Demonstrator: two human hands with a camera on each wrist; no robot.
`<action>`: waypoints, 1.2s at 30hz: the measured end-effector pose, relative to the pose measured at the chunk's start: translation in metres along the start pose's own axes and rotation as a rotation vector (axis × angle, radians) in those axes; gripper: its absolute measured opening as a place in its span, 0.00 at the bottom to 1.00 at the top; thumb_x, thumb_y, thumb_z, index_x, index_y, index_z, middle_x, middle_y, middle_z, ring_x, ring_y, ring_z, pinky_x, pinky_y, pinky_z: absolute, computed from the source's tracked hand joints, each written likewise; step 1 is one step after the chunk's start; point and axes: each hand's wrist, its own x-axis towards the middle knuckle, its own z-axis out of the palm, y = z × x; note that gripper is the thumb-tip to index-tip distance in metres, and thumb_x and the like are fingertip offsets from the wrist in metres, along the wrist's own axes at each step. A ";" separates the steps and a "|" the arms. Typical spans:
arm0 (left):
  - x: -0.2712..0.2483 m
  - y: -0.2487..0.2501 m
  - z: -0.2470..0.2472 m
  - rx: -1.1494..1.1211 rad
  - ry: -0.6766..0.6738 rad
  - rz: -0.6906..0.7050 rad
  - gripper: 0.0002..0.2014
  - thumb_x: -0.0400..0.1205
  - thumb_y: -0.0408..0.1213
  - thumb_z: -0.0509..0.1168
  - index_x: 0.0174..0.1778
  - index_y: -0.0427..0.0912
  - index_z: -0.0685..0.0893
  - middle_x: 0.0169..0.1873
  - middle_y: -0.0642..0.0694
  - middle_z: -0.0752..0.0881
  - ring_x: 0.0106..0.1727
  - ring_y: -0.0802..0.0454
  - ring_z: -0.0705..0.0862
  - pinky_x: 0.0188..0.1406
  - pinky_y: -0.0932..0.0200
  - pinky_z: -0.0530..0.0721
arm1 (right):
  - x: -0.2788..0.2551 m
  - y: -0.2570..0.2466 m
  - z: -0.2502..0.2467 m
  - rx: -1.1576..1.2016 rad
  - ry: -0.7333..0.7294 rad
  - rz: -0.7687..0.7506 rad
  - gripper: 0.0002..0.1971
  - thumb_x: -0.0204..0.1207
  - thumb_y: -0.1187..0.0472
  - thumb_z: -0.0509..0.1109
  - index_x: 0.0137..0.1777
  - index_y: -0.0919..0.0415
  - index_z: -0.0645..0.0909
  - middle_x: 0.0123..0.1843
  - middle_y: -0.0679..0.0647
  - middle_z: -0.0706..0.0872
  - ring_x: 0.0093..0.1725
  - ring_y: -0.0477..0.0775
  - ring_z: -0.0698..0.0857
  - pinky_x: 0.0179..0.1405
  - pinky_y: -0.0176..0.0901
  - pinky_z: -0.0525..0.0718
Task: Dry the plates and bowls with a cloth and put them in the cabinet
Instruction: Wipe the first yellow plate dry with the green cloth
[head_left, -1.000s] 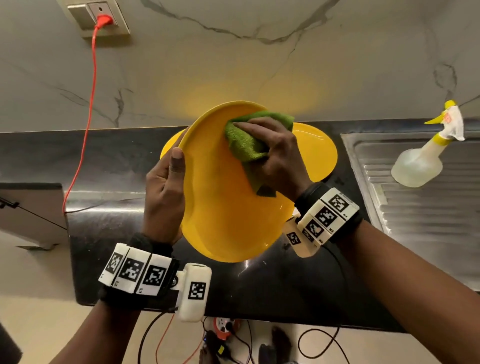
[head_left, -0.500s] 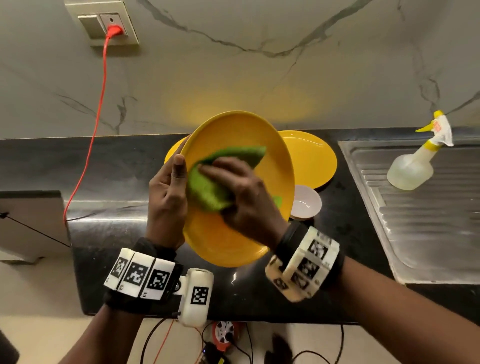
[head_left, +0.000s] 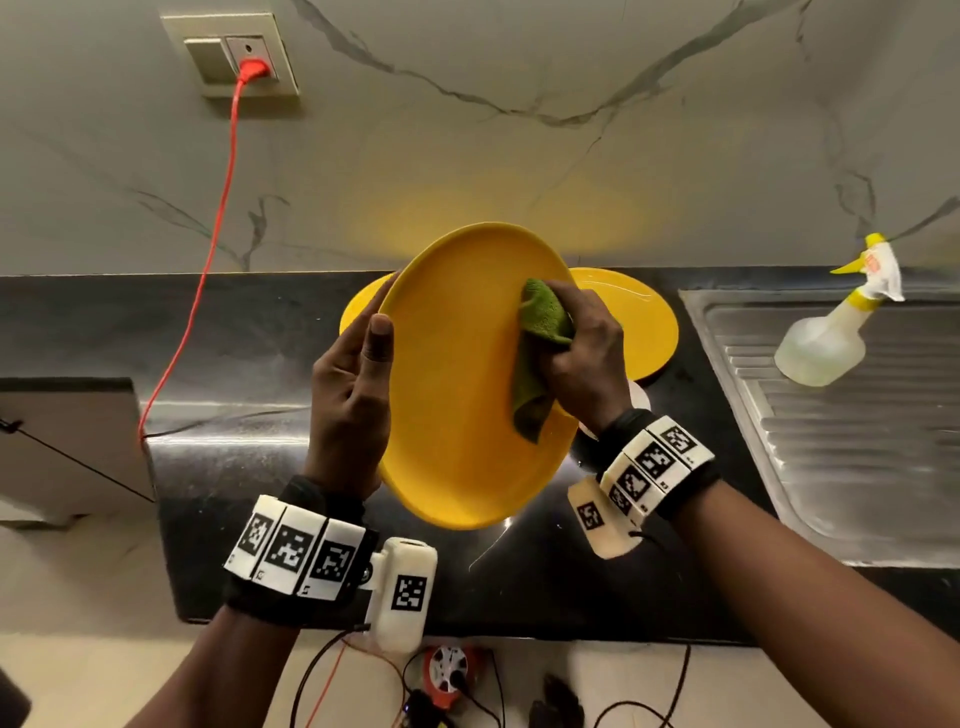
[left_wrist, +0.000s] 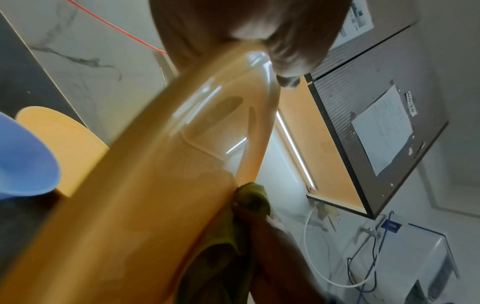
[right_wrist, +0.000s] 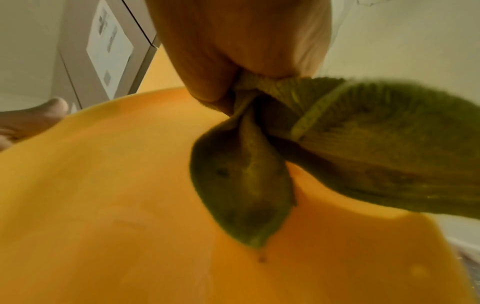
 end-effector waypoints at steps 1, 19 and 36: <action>-0.002 -0.001 0.001 0.000 -0.003 -0.007 0.18 0.88 0.46 0.54 0.73 0.52 0.75 0.69 0.54 0.85 0.71 0.51 0.82 0.67 0.48 0.84 | -0.003 0.000 0.001 0.010 0.003 0.028 0.28 0.68 0.67 0.70 0.71 0.61 0.79 0.60 0.62 0.83 0.57 0.57 0.82 0.58 0.58 0.83; 0.002 -0.001 0.004 -0.014 -0.023 -0.042 0.15 0.89 0.46 0.53 0.71 0.54 0.76 0.62 0.61 0.88 0.65 0.55 0.86 0.59 0.57 0.87 | 0.010 -0.042 0.005 -0.042 -0.043 -0.318 0.22 0.74 0.69 0.76 0.68 0.67 0.82 0.64 0.63 0.84 0.63 0.55 0.81 0.65 0.35 0.74; -0.003 -0.003 0.006 0.016 -0.016 -0.041 0.19 0.88 0.43 0.52 0.75 0.51 0.74 0.73 0.45 0.81 0.73 0.47 0.81 0.70 0.42 0.82 | 0.007 -0.016 -0.003 -0.062 -0.057 -0.122 0.27 0.71 0.72 0.76 0.72 0.68 0.78 0.63 0.66 0.84 0.60 0.61 0.83 0.60 0.52 0.82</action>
